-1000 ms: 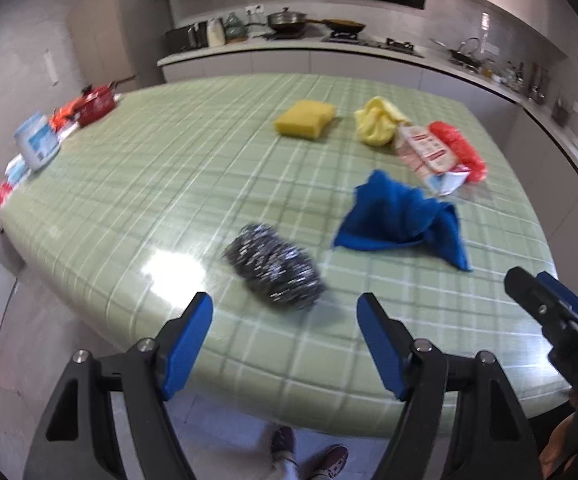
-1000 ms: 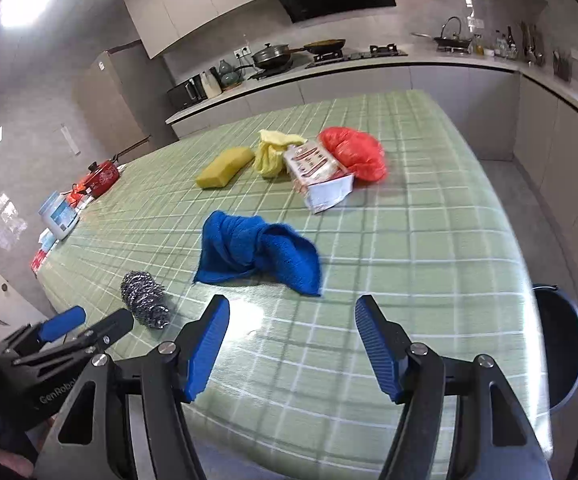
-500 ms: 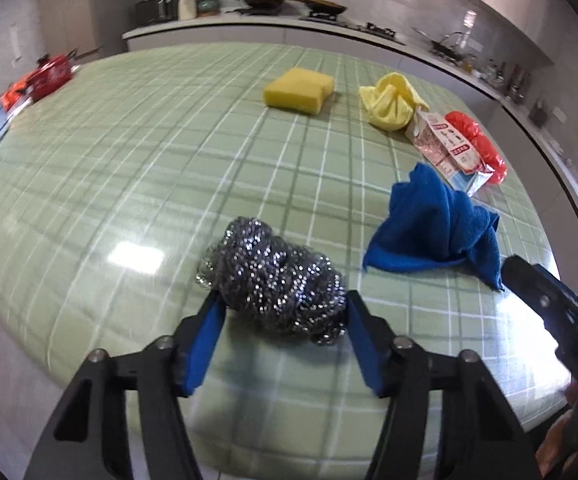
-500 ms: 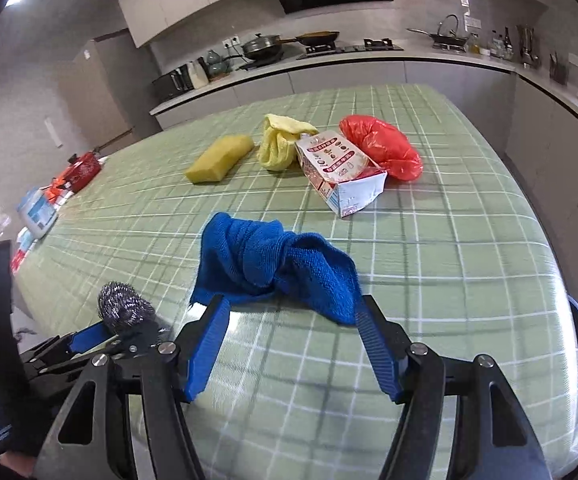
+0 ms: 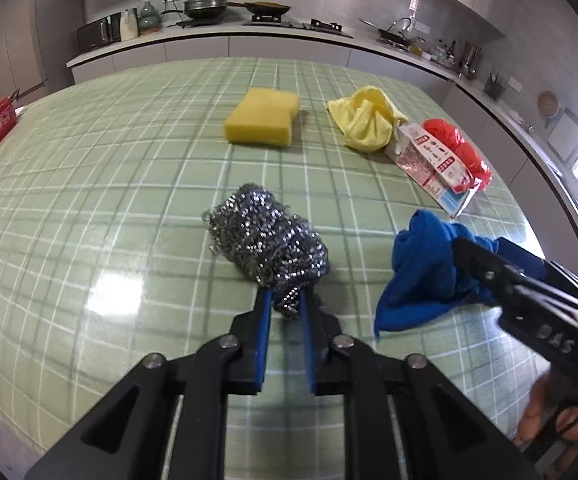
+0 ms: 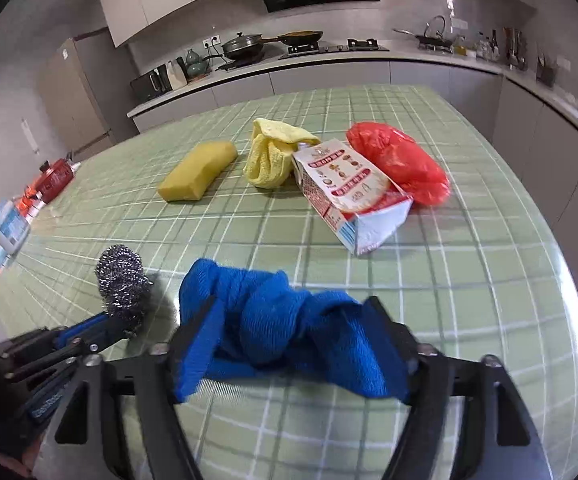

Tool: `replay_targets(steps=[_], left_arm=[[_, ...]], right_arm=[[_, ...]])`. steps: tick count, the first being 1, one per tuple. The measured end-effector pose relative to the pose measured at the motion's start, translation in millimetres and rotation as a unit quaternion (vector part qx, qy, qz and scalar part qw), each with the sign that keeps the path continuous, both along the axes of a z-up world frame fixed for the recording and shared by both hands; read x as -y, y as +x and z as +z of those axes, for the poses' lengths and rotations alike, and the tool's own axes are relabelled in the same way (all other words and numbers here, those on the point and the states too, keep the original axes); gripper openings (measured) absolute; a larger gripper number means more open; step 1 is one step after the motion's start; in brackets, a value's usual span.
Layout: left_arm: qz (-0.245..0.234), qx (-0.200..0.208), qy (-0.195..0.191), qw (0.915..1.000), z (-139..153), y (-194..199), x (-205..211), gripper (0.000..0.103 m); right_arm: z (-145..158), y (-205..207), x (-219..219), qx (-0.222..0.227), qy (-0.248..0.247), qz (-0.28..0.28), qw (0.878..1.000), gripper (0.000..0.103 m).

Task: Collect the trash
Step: 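Grasp the blue cloth with the right tool while the left tool grasps the steel wool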

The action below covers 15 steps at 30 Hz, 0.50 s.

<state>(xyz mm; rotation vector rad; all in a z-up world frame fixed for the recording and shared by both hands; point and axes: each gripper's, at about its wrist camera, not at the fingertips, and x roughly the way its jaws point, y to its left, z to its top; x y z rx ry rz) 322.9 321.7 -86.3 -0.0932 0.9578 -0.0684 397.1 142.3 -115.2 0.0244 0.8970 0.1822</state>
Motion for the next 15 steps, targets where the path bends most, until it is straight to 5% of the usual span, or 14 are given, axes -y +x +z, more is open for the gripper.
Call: replay_targets(steps=[1,3,7,9,11,15], left_arm=[[0.001,-0.002,-0.002,1.0,2,1,-2,0.047],[0.003,0.005,-0.008,1.0,6,3,-5,0.064],[0.003,0.011,-0.008,0.9999,5,15,-7,0.064],[0.006,0.004,-0.013,0.9999,0,22,-9,0.064],[0.006,-0.003,-0.019,0.9998,-5,27,-12,0.058],[0.004,0.003,-0.028,0.9996,-9,26,-15,0.044]], right_arm=[[-1,2,-2,0.001,-0.006,0.001,1.0,0.079],[-5,7,-6,-0.003,-0.007,0.007,1.0,0.079],[-16,12,-13,-0.018,-0.005,0.018,1.0,0.079],[-20,11,-15,-0.023,-0.001,0.024,0.999,0.066],[-23,10,-17,-0.033,0.018,0.035,0.999,0.041],[-22,7,-19,-0.029,0.016,0.036,0.999,0.038]])
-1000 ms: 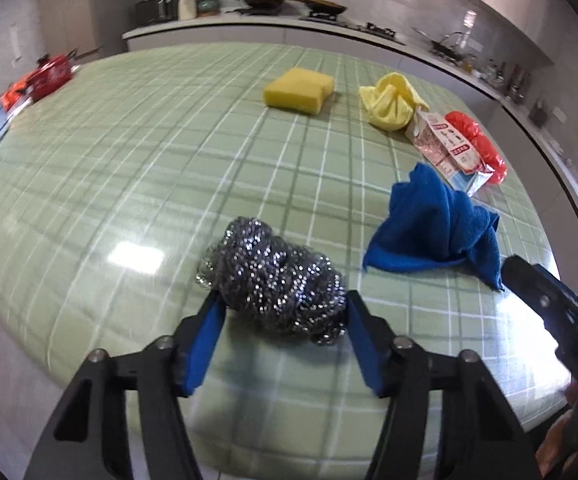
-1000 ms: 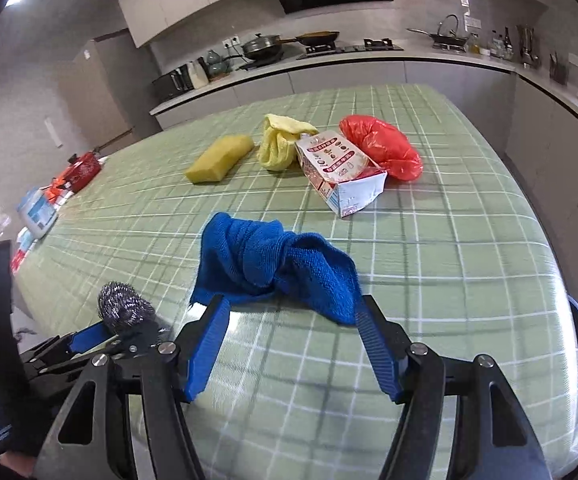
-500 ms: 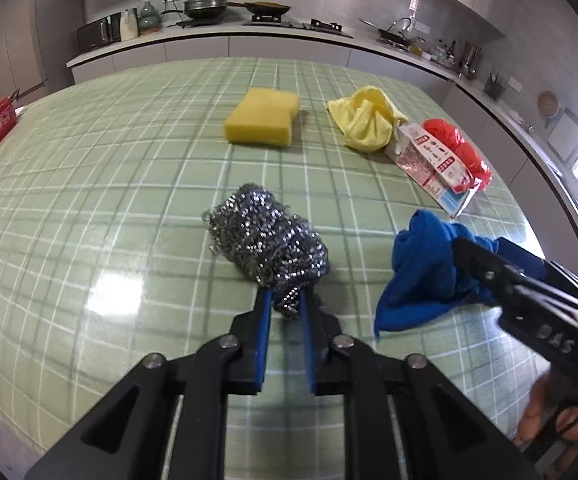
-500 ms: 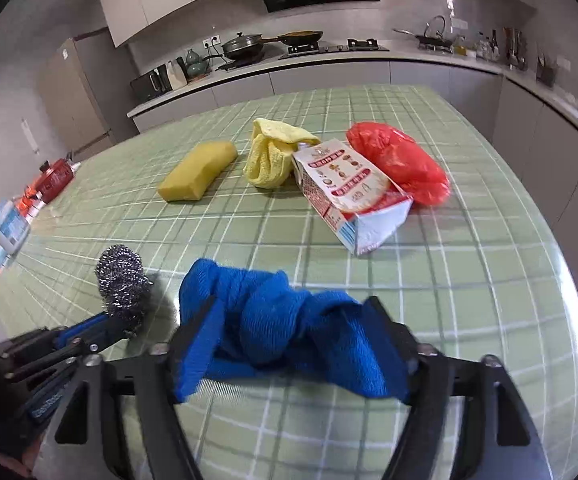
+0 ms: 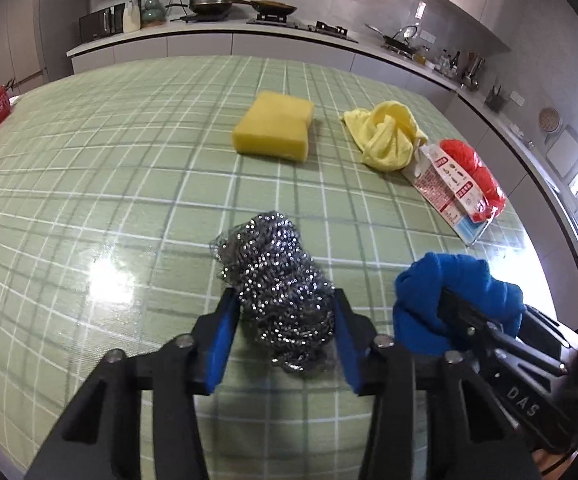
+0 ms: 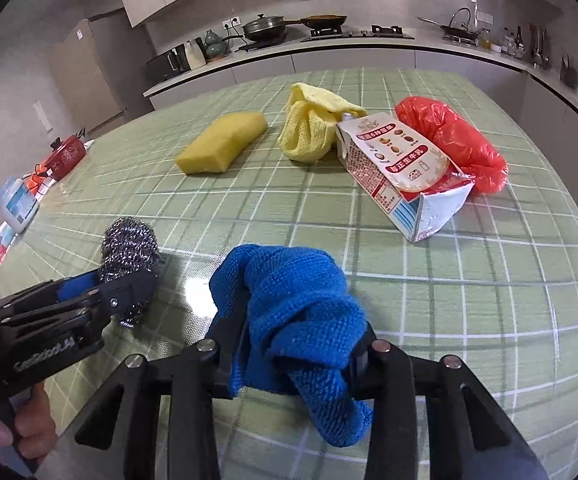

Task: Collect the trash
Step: 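Grasp the blue cloth with the right tool while the left tool grasps the steel wool, then carry the blue cloth and steel wool over the black bucket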

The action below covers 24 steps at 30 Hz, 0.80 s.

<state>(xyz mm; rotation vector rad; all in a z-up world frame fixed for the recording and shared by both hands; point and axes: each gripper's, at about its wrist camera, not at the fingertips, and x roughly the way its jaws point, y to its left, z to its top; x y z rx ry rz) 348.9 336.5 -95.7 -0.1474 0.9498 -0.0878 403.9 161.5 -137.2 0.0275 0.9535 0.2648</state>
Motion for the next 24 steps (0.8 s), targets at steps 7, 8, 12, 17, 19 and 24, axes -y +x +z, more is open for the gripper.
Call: replay_targets(steps=[7,8,12,17,19,24], left_arm=[[-0.017,0.012,0.002,0.9998,7,-5,6,0.037],[-0.021,0.019,0.004,0.9996,11,-8,9,0.037],[-0.039,0.034,0.001,0.9987,26,-15,22,0.037],[-0.072,0.051,0.001,0.9961,40,-22,44,0.037],[-0.083,0.054,0.001,0.9951,43,-24,53,0.037],[-0.121,0.055,-0.006,0.9911,48,-29,83,0.037]], right_arm=[[8,-4,15,0.004,0.025,-0.03,0.999,0.036],[10,-4,16,0.006,0.026,-0.033,0.999,0.036],[24,-9,26,0.021,0.03,-0.051,0.998,0.036],[40,-21,42,0.038,0.027,-0.083,0.996,0.036],[46,-28,52,0.042,0.027,-0.1,0.994,0.036],[60,-49,80,0.052,0.014,-0.145,0.988,0.036]])
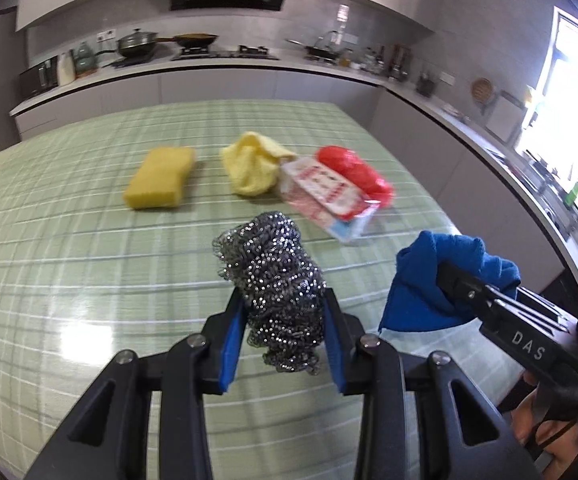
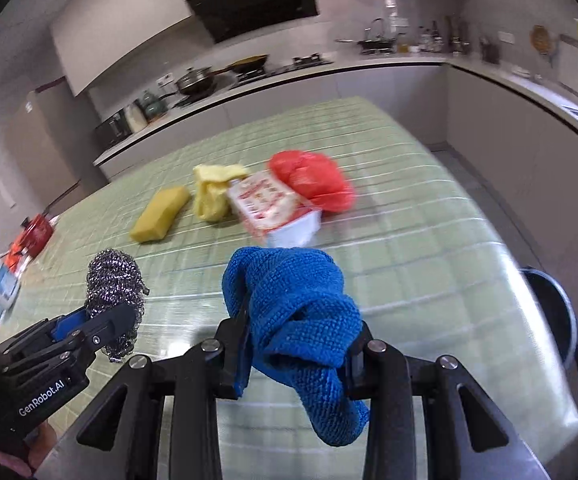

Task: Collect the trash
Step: 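Carry the blue cloth and steel wool over the black bucket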

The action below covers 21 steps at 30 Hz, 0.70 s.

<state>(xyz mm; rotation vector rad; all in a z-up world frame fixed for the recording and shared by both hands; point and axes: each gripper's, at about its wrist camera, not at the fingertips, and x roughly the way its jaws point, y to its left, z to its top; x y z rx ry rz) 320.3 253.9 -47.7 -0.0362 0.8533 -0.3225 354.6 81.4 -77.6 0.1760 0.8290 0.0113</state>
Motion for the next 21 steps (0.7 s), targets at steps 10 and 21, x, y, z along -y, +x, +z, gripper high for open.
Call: replay_targets(steps=[10,21], left_arm=[[-0.041,0.017,0.005,0.999,7,-23,92,0.037],[-0.034,0.04,-0.003,0.9986,8,-48,249,0.037]], right_arm=[[17,-41,81,0.018,-0.016,-0.057,0.998,0.036],[35,-85,252,0.041,-0.041,-0.069,0.996,0.036]])
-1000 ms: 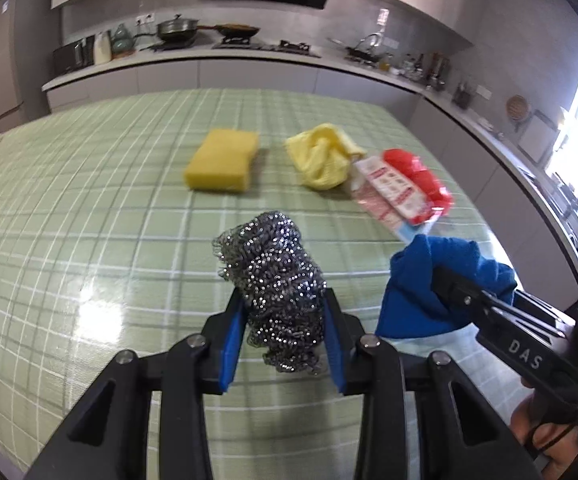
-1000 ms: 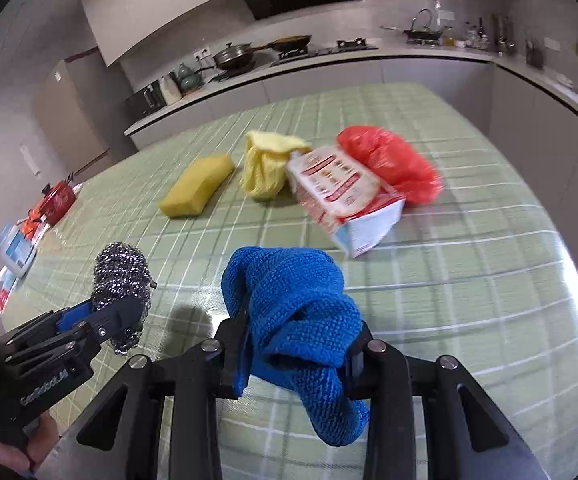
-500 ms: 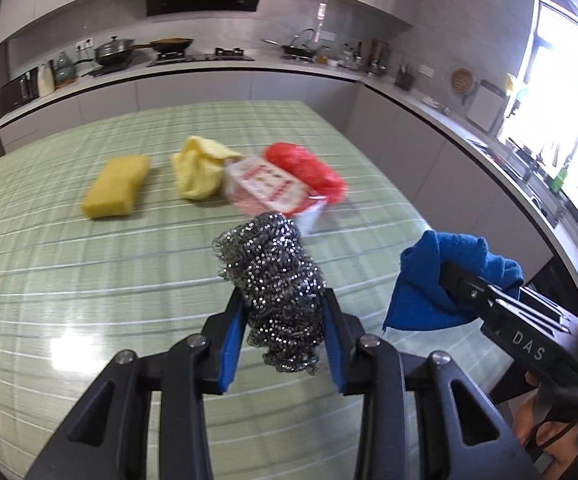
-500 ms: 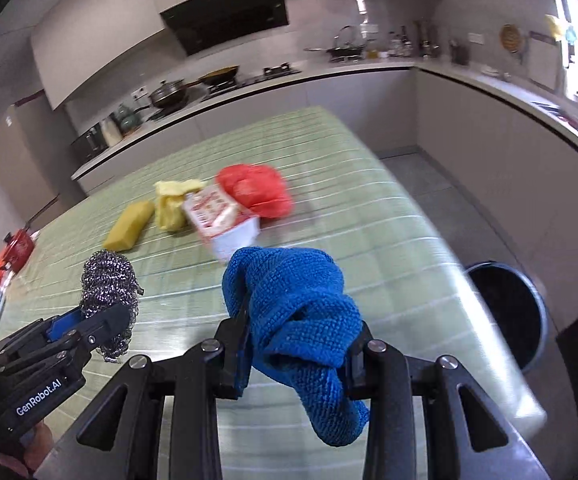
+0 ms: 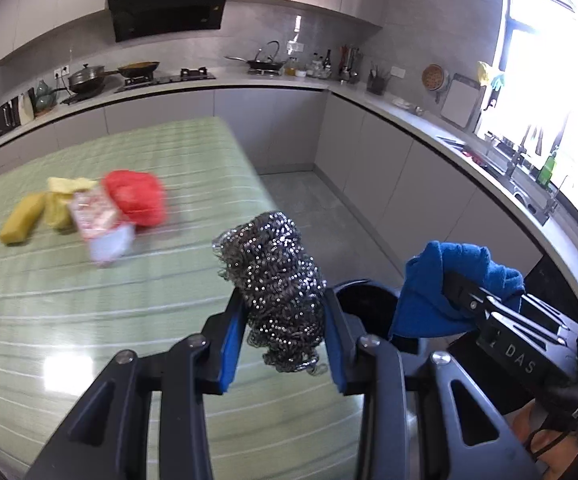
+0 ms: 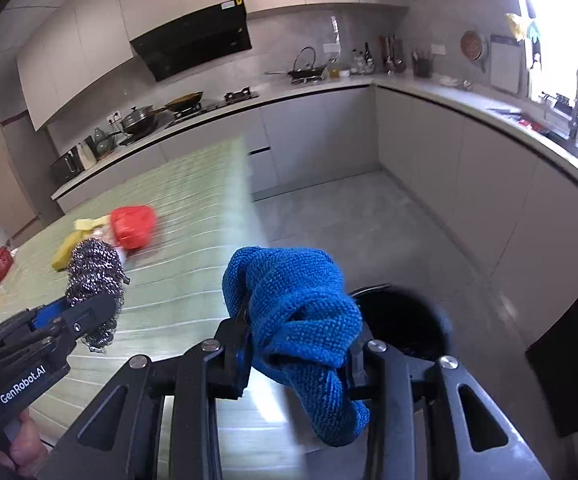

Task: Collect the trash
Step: 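Carry the blue cloth and steel wool over the black bucket, then open both tools to drop the cloth and steel wool into the bucket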

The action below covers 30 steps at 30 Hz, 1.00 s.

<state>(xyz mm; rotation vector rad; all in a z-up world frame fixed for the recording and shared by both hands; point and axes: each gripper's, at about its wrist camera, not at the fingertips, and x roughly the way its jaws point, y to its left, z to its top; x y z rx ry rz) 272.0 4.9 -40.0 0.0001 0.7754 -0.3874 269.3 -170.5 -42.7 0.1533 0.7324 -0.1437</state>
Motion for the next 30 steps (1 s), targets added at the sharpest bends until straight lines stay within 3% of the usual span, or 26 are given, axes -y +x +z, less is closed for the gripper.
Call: replay_targets(steps=[6,11,24,27,28,30], left_arm=[[-0.021,-0.019,0.002,0.9996,-15,4,73,0.037],[-0.031,-0.044,0.021,0.9983,-37,17,116,0.038],[0.015,-0.123,0.085,0.9886,-98,51,154,0.041],[0.031,-0.136,0.093,0.9858,-104,57,160,0.048],[0.035,-0.139,0.098,0.9849,-105,59,163,0.055],[0.039,-0.137,0.106,0.9841,-104,61,165,0.064]], right_arm=[[4,-10,83,-0.002,-0.013,-0.018,1.0,0.036],[-15,-2,125,-0.023,-0.006,-0.025,0.999,0.036],[-103,59,156,-0.102,0.016,0.017,0.994,0.036],[-118,65,161,-0.117,0.014,0.024,0.993,0.039],[-123,66,161,-0.121,0.009,0.025,0.992,0.041],[-129,70,162,-0.131,-0.005,0.02,0.991,0.053]])
